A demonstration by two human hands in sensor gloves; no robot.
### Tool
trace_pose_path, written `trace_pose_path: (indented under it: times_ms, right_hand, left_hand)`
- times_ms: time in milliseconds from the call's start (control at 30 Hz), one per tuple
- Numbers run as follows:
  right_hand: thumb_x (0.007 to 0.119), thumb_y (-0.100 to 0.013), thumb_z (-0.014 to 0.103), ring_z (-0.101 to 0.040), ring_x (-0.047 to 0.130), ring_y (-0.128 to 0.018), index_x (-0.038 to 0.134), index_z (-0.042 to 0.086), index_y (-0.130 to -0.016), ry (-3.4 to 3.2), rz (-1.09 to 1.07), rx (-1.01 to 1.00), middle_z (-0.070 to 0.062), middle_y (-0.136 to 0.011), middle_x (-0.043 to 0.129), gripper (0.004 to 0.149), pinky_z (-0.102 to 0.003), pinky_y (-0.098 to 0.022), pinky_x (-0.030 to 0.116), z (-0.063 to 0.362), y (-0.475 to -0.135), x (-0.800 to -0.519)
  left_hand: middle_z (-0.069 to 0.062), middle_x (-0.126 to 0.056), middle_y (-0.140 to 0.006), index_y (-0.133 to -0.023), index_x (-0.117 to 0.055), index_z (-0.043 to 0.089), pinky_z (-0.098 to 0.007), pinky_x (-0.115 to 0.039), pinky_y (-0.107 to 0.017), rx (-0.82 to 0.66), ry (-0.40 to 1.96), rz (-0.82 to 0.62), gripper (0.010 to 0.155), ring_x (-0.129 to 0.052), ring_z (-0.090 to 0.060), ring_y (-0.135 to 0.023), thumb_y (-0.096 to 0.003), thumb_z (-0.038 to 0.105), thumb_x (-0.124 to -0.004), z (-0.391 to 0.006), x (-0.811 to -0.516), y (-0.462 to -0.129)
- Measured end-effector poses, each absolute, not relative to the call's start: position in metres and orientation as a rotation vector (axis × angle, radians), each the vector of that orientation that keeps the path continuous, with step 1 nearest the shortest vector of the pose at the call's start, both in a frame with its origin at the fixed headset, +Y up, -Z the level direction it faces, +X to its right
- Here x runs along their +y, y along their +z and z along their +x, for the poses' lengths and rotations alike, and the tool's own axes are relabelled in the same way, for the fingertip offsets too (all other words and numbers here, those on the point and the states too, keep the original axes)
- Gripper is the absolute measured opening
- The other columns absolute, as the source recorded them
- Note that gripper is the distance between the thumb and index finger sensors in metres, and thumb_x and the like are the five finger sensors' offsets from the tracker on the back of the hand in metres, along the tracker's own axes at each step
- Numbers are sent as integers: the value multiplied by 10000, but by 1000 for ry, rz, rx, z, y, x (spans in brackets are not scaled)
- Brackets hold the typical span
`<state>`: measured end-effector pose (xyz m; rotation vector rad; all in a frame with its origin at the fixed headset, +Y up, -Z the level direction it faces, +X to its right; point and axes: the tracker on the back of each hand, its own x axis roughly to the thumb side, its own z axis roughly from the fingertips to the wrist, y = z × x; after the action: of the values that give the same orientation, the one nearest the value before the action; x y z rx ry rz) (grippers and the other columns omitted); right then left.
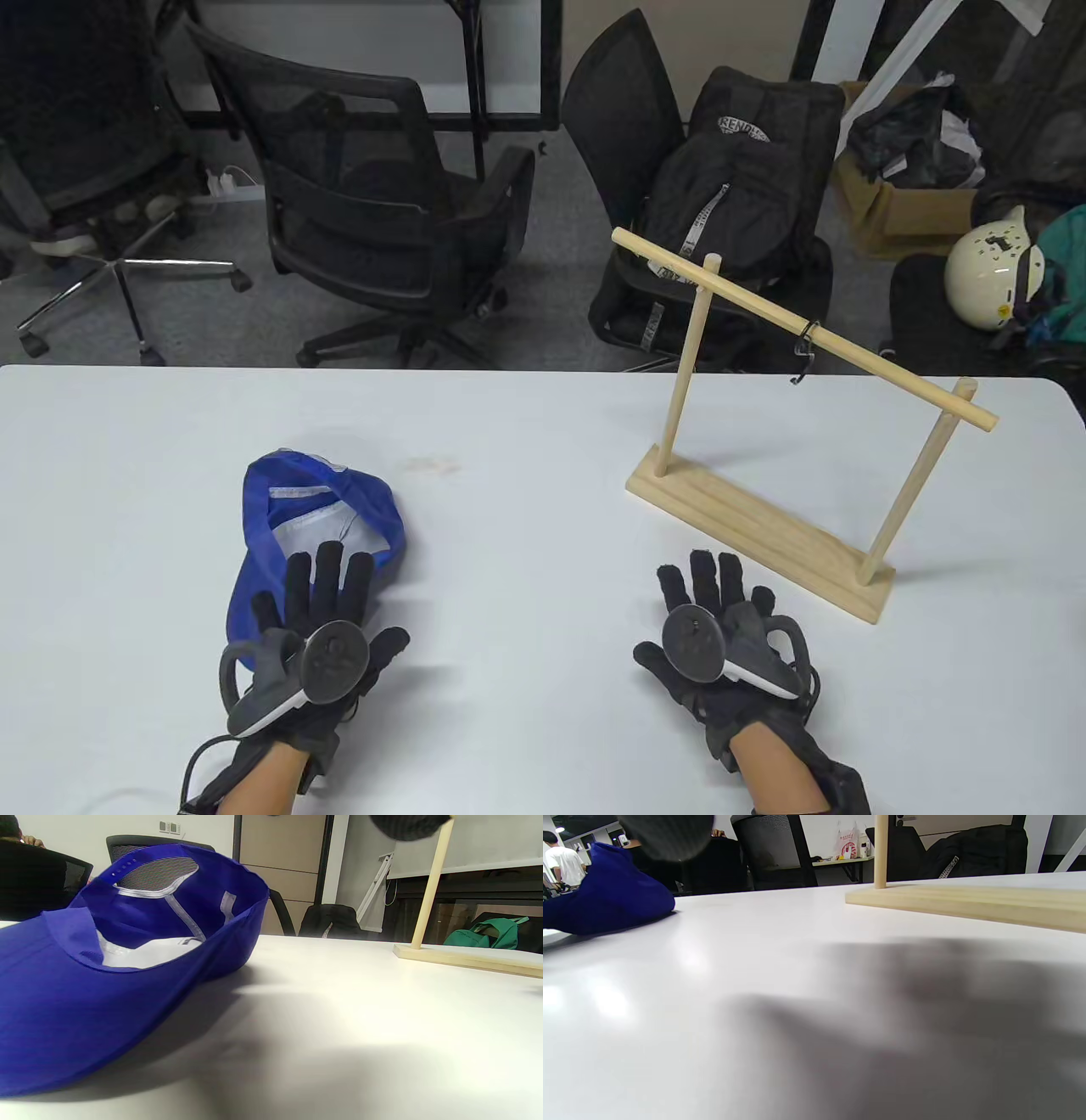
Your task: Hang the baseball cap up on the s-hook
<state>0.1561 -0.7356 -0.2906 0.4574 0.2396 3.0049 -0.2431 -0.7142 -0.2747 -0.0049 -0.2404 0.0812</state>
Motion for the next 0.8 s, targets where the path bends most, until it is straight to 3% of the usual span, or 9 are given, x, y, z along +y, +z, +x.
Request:
trace_pose_path:
  times_ms: [467,800]
  right_hand:
    - [637,-537,548,-687,108,-957,223,-3,-1114,2978,447,196,-415,-1072,106,899,-864,-550,284,162,-288,-731]
    - [648,-545,504,-683,110,-953,193,-71,-1086,2968,436,228,-439,-1054,106,911,-848,-562,290,162,-289,-734]
  left_hand:
    - [-342,-221,-1297,-1255,-285,82,-886,-364,-617,-260,95,78,968,-315,-709,-1125,-566,655,-651,-238,-699,-267]
    - [-364,-209,-1288,-1251,-256,63,-907,-445,-590,-201,48,33,1006,-345,-743,-1105,-563,659,-682,-238,-704,-273]
